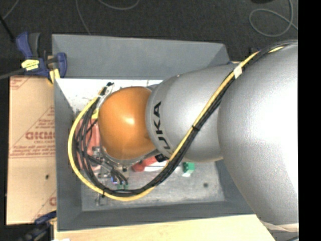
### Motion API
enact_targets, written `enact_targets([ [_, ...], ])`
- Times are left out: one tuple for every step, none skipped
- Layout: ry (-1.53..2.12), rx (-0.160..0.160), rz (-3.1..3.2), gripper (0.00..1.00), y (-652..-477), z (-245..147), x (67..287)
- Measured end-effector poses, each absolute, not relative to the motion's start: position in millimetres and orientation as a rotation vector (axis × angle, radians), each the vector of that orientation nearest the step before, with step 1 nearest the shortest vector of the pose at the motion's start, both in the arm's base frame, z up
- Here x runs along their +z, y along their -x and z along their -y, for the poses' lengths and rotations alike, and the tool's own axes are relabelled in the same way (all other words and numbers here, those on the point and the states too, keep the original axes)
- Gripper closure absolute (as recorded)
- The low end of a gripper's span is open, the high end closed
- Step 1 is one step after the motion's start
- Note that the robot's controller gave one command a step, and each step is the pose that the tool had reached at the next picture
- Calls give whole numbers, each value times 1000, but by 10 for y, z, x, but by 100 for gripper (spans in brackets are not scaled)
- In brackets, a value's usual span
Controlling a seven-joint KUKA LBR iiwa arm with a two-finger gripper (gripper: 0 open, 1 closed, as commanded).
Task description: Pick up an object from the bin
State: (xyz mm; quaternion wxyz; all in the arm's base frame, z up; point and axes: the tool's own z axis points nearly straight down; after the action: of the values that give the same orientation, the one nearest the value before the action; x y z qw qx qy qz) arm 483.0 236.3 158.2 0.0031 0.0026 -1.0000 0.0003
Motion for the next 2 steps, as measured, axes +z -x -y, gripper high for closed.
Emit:
enact_targets([
  [0, -2, 3143, 0, -4853, -2351, 1628],
  [9, -4, 3141, 0, -4959, -2264, 1308],
])
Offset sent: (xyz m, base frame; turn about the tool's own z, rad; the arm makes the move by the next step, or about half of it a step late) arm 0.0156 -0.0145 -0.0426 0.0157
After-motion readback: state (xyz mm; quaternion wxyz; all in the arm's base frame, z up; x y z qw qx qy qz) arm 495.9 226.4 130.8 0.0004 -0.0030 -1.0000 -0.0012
